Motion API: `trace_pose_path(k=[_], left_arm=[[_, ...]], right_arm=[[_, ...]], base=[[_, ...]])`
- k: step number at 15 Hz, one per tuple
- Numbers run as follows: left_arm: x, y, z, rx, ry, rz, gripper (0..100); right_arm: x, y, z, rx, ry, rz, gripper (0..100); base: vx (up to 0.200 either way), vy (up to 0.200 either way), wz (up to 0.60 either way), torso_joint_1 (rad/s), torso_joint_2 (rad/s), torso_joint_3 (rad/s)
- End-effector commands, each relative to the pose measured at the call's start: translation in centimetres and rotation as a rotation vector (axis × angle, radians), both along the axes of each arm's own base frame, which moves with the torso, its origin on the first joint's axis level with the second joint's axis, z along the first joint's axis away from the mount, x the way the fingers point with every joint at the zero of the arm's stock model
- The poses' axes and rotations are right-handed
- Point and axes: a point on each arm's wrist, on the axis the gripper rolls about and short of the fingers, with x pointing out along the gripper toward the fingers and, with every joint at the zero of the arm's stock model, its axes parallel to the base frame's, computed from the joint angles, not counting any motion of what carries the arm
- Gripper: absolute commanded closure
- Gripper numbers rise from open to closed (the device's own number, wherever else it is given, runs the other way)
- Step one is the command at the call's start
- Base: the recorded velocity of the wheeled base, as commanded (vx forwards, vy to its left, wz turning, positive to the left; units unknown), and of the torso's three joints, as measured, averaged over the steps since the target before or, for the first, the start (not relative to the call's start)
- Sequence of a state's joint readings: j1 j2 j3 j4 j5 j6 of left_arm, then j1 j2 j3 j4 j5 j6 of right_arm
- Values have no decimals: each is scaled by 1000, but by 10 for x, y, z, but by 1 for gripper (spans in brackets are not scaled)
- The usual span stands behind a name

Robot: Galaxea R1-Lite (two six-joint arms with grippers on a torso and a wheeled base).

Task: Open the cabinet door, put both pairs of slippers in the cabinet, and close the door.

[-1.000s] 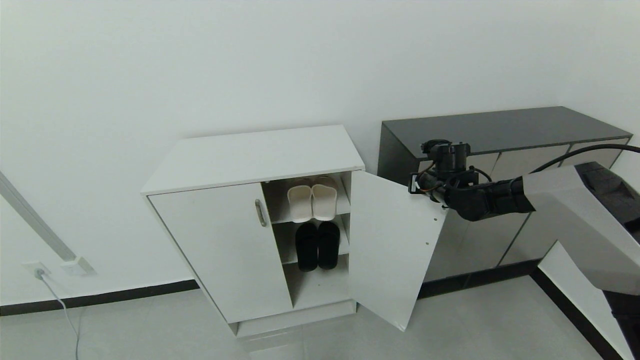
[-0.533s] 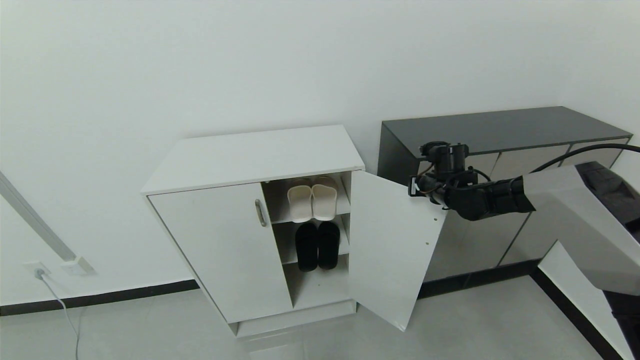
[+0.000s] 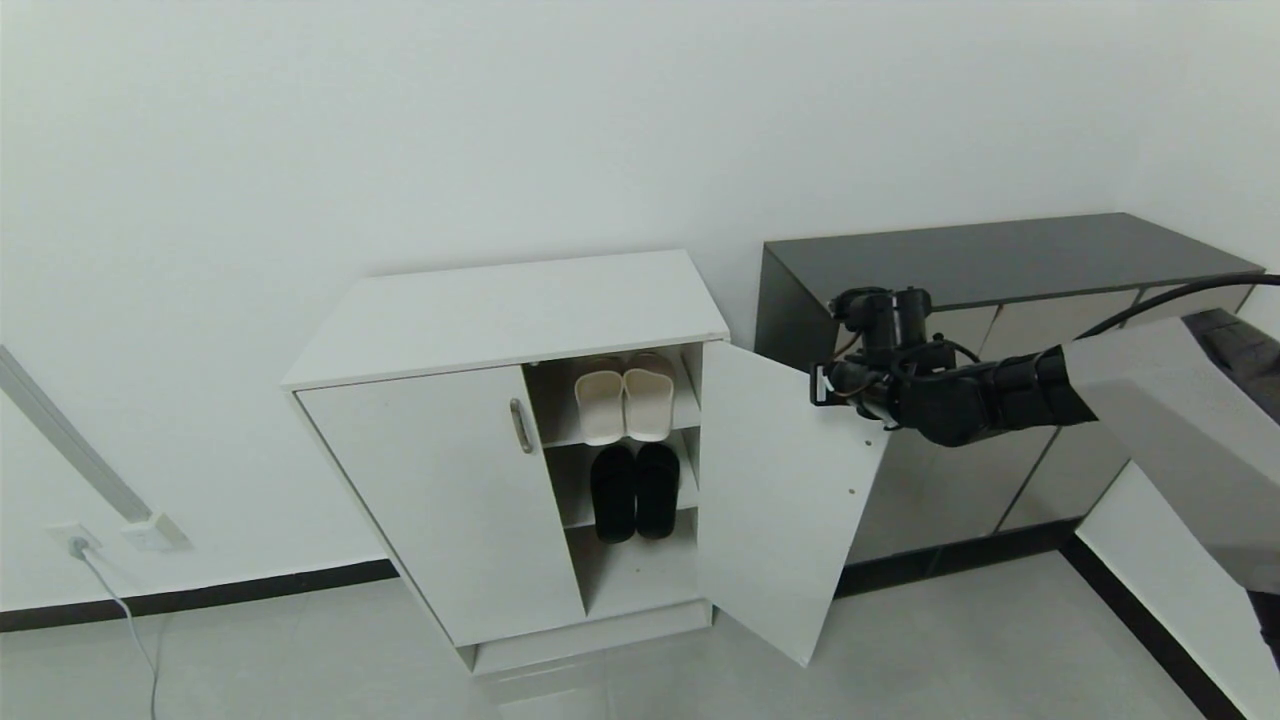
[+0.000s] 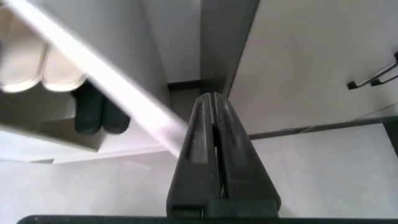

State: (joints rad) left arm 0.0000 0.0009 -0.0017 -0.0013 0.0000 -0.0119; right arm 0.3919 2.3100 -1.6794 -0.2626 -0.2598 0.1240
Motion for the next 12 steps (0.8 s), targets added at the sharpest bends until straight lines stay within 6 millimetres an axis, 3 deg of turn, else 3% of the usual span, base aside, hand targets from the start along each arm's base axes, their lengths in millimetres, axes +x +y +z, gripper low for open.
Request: trace_pose_path(k=[1,5,7,12], left_arm=[[0,0,0,0,1,0,100],[0,0,0,0,1,0,100],[0,0,0,-2,1,0,100],[0,0,0,-2,1,0,100]], right_arm=[[-31,17,14,-5,11,60,100],[-69,42,28,35,19,135,100],[-79,41,31,54,23,153,100],[-113,47,13,66,-48,235,100]], base=[[0,0,0,0,0,0],[0,0,0,0,0,0],[0,0,0,0,0,0],[0,0,0,0,0,0]])
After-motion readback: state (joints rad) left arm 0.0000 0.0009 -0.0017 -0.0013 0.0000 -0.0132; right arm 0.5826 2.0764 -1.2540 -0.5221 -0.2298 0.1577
